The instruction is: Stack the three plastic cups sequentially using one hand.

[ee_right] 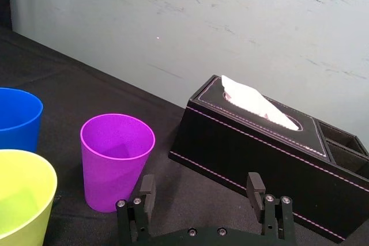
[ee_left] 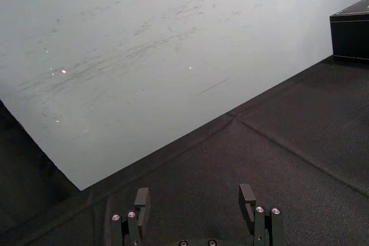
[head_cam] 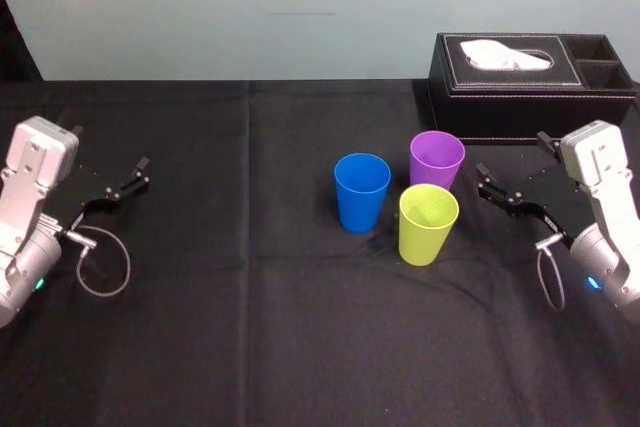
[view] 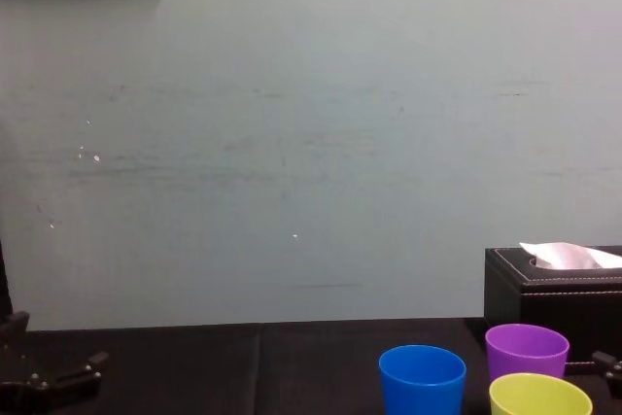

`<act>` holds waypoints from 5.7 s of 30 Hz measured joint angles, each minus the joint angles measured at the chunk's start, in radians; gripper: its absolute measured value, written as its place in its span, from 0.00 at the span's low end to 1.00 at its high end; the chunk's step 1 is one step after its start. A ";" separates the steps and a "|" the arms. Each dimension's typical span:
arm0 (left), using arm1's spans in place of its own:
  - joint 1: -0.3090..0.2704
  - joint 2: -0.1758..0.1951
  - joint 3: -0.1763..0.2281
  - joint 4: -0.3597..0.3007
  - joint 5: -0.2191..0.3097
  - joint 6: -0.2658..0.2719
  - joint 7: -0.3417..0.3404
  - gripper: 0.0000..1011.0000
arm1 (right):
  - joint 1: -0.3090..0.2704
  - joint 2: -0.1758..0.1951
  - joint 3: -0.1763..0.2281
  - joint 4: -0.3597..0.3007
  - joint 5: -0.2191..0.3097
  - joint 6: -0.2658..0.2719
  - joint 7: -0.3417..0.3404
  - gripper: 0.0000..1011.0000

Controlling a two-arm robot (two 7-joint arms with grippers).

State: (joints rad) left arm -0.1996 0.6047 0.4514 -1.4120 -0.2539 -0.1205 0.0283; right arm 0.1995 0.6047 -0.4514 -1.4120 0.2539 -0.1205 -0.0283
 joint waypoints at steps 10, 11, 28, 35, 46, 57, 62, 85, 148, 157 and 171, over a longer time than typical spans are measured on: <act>0.000 0.000 0.000 0.000 0.000 0.000 0.000 1.00 | 0.000 0.000 0.000 0.000 0.000 0.000 0.000 0.99; 0.000 0.000 0.000 0.000 0.000 0.000 0.000 1.00 | 0.000 0.000 0.000 0.000 0.000 0.000 0.000 0.99; 0.000 0.000 0.000 0.000 0.000 0.000 0.000 1.00 | 0.000 0.000 0.000 0.000 0.000 0.000 0.000 0.99; 0.000 0.000 0.000 0.000 0.000 0.000 0.000 1.00 | 0.000 0.000 0.000 0.000 0.000 0.000 0.000 0.99; 0.000 0.000 0.000 0.000 0.000 0.000 0.000 1.00 | -0.010 -0.015 0.023 -0.010 0.021 -0.010 0.023 0.99; 0.000 0.000 0.000 0.000 0.000 0.000 0.000 1.00 | -0.124 0.009 0.089 -0.156 0.109 0.036 0.075 0.99; 0.000 0.000 0.000 0.000 0.000 0.000 0.000 1.00 | -0.210 0.044 0.123 -0.235 0.135 0.055 0.084 0.99; 0.000 0.000 0.000 0.000 0.000 0.000 0.000 1.00 | -0.347 0.009 0.133 -0.284 0.133 0.019 0.175 0.99; 0.000 0.000 0.000 0.000 0.000 0.000 0.000 1.00 | -0.167 -0.180 0.123 -0.114 0.037 0.089 0.282 0.80; 0.000 0.000 0.000 0.000 0.000 0.000 0.000 1.00 | -0.174 -0.180 0.128 -0.128 0.036 0.089 0.281 0.73; 0.000 0.000 0.000 0.000 0.000 0.000 0.000 1.00 | -0.216 -0.167 0.183 -0.288 0.013 0.157 0.299 0.73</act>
State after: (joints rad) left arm -0.1995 0.6047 0.4514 -1.4120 -0.2539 -0.1205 0.0283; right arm -0.0162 0.4377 -0.2682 -1.7003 0.2671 0.0367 0.2705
